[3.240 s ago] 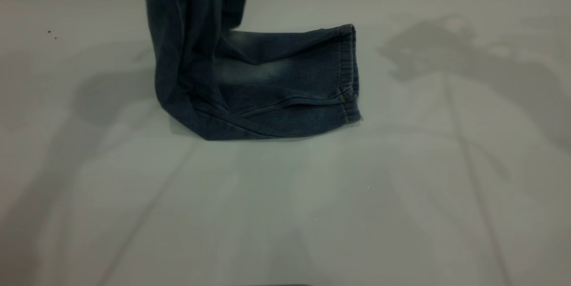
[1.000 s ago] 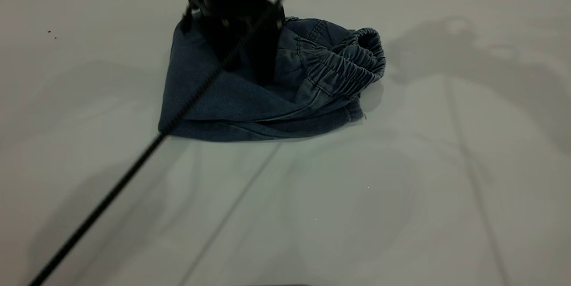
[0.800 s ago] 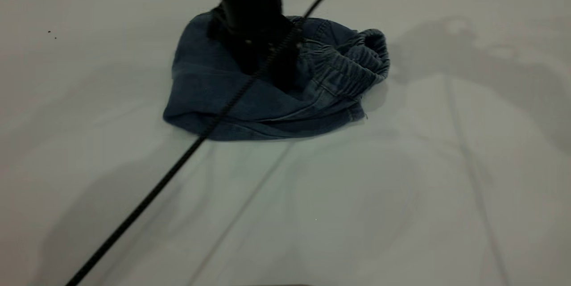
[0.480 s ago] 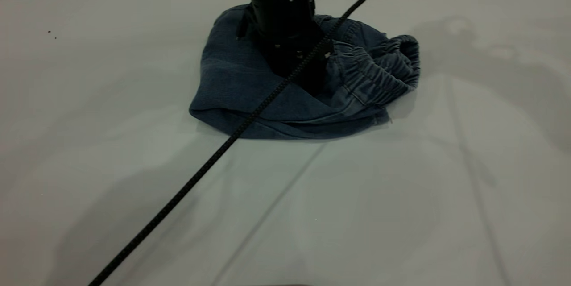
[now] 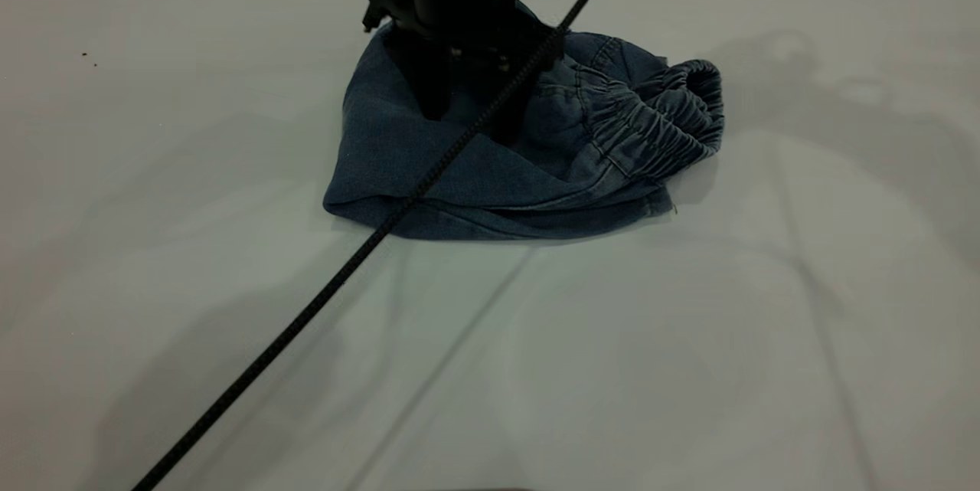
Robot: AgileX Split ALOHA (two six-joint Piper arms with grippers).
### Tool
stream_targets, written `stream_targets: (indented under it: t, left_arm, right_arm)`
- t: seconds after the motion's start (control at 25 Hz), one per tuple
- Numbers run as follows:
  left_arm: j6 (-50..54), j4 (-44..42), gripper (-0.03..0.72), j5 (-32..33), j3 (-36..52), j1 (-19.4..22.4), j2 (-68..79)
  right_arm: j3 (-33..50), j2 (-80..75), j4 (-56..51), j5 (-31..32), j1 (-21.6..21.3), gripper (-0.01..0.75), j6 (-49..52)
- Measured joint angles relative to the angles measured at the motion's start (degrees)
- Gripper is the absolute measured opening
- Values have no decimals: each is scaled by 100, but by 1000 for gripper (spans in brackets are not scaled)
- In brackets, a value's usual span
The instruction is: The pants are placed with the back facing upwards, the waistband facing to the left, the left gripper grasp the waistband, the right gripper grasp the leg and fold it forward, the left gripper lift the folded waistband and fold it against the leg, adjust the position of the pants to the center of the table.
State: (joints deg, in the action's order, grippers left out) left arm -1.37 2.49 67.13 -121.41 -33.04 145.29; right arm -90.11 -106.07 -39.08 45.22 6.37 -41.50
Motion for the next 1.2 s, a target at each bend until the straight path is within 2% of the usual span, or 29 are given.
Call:
stream_targets:
  t: [0.28,0.56,0.76,0.92,1.2]
  left_arm:
    - [5,-22,547,0,-1088,0,-15]
    - [-7,-462,547,0,-1300,0,-840]
    - [-17,-955,547,0,-1261,0,-1830]
    - [-12,-1021,547,0,-702,0,-2950]
    - [-32,-949,547,0,1489,0,-5387]
  right_arm:
    - [6,512,-81,244,0,477,19]
    - [6,1676,-81,1027,0,477,409]
    - [6,2612,-74,1946,0,477,991]
    - [6,3267,95,2574,0,477,1507]
    - [211,4413,756,2710,0,477,2565]
